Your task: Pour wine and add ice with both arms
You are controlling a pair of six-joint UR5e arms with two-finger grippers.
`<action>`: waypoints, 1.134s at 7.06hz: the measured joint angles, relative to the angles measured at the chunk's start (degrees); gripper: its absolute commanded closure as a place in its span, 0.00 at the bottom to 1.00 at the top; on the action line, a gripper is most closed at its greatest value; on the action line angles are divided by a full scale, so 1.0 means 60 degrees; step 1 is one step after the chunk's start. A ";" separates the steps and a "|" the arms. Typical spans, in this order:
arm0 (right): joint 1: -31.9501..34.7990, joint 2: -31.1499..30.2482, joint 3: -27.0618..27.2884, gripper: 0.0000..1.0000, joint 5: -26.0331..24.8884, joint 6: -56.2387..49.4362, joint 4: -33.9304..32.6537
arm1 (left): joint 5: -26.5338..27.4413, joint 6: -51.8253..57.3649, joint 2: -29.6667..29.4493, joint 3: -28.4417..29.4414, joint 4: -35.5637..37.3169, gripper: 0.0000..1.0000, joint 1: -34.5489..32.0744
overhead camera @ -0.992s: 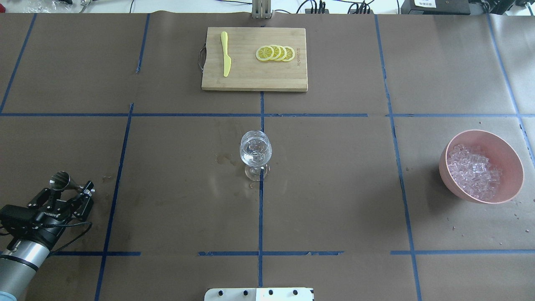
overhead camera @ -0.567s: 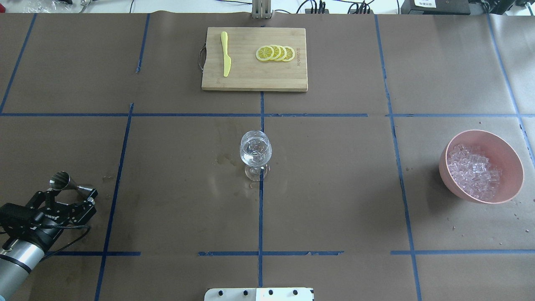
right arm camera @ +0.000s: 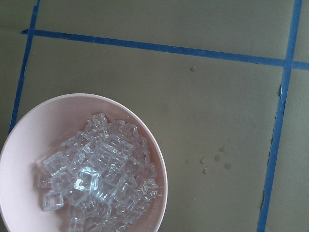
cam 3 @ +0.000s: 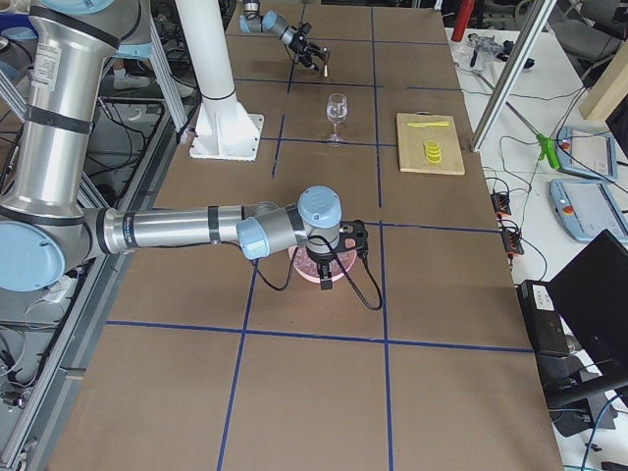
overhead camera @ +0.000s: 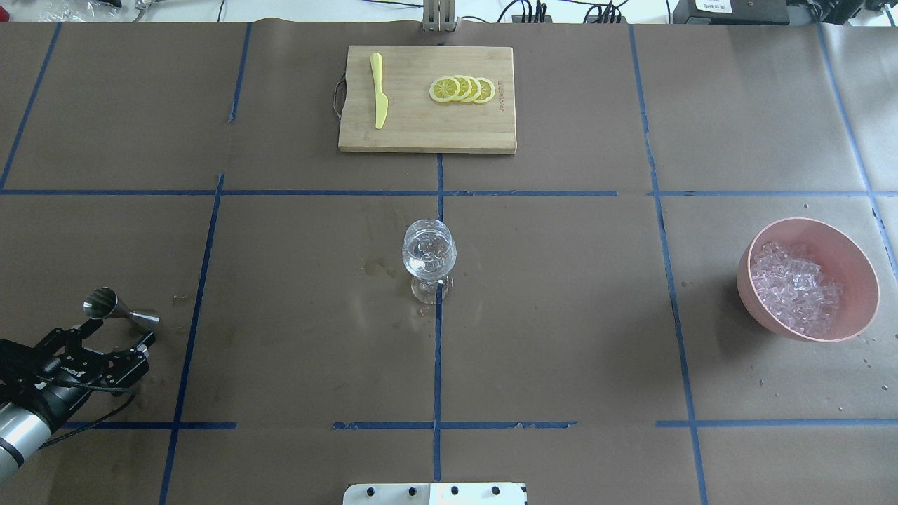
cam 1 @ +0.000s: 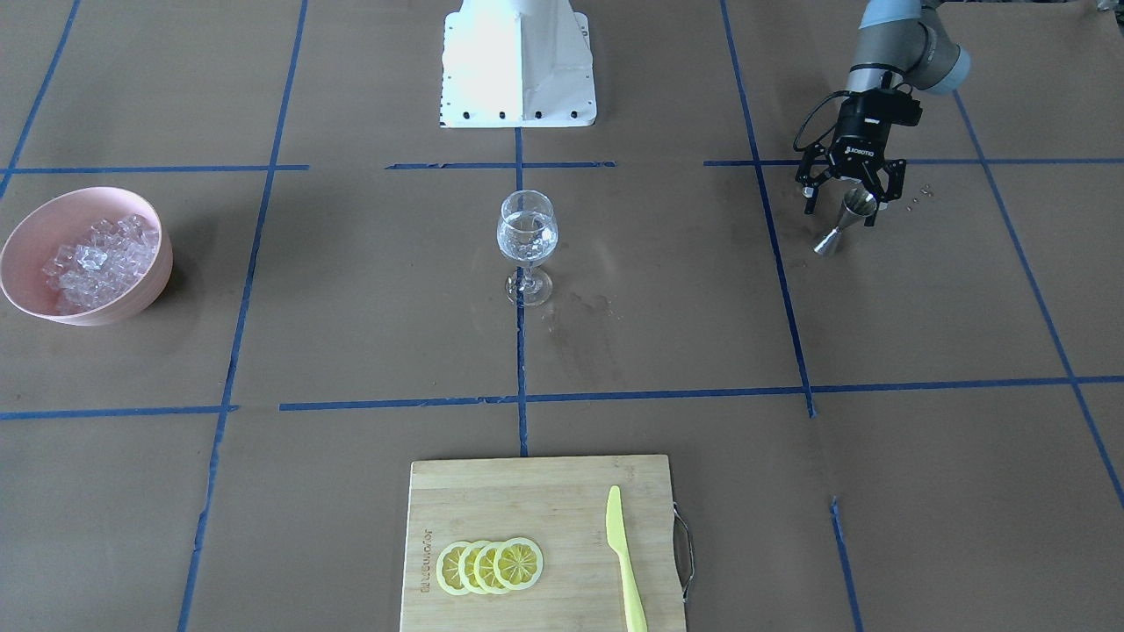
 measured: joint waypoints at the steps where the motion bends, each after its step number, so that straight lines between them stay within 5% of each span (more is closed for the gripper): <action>1: -0.0002 0.0000 0.0000 0.00 0.0000 0.0000 0.0005 | -0.0545 0.0088 0.0324 -0.0287 0.0032 0.02 -0.0020; 5: -0.0198 0.0000 0.0008 0.00 0.0000 0.0057 0.0009 | -0.2866 0.1347 0.1863 -0.1373 0.0058 0.02 -0.0577; 8: -0.0591 0.0002 0.0130 0.00 0.0023 0.0336 0.0080 | -0.5737 0.3841 0.2185 -0.1413 -0.0050 0.01 -0.3533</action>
